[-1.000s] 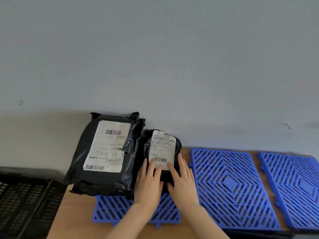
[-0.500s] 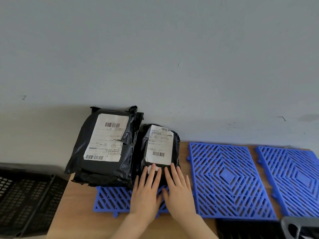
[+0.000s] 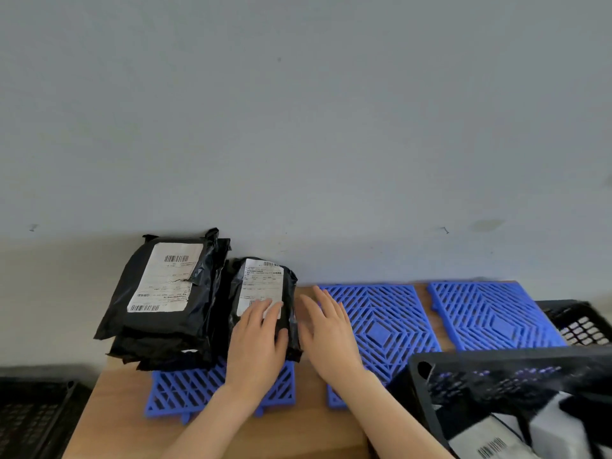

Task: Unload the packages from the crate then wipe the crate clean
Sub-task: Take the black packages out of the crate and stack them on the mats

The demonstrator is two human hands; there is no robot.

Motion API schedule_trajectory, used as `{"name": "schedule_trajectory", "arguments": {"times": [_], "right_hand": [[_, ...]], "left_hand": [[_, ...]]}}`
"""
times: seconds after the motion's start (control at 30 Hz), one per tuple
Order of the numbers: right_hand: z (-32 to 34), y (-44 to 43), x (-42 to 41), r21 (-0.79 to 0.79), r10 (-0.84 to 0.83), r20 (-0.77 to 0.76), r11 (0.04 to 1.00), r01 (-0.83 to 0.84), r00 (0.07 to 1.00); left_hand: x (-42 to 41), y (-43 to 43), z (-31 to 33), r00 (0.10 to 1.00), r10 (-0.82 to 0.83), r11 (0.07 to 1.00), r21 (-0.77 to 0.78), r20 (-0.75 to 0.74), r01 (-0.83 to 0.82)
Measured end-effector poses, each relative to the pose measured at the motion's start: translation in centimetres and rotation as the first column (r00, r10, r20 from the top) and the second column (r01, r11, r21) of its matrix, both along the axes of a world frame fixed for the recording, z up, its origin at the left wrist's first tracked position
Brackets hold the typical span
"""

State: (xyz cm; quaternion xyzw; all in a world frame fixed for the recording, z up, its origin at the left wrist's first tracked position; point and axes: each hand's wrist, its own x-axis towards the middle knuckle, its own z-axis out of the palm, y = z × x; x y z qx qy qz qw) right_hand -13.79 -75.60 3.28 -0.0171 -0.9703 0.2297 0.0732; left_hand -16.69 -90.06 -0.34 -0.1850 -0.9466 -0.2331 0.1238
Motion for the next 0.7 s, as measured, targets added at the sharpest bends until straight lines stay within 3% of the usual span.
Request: {"name": "schedule_trajectory", "arguments": {"times": [0.17, 0.43, 0.6, 0.7], "right_hand": [[5.5, 5.3, 5.0, -0.022, -0.027, -0.125, 0.999, 0.024, 0.992], [9.5, 16.8, 17.3, -0.023, -0.123, -0.243, 0.992, 0.121, 0.962], [8.8, 23.9, 24.6, -0.026, -0.263, -0.220, 0.964, 0.264, 0.939], [8.0, 28.1, 28.2, 0.002, -0.357, -0.122, 0.933, 0.360, 0.926]], "left_hand": [[3.8, 5.2, 6.0, 0.996, -0.022, 0.990, 0.135, -0.083, 0.033], [14.1, 16.4, 11.1, 0.971, -0.148, 0.971, 0.157, -0.185, 0.178], [20.3, 24.0, 10.7, 0.941, -0.294, 0.934, 0.158, -0.170, 0.321], [23.0, 28.2, 10.1, 0.911, -0.390, 0.900, 0.153, -0.135, 0.408]]}}
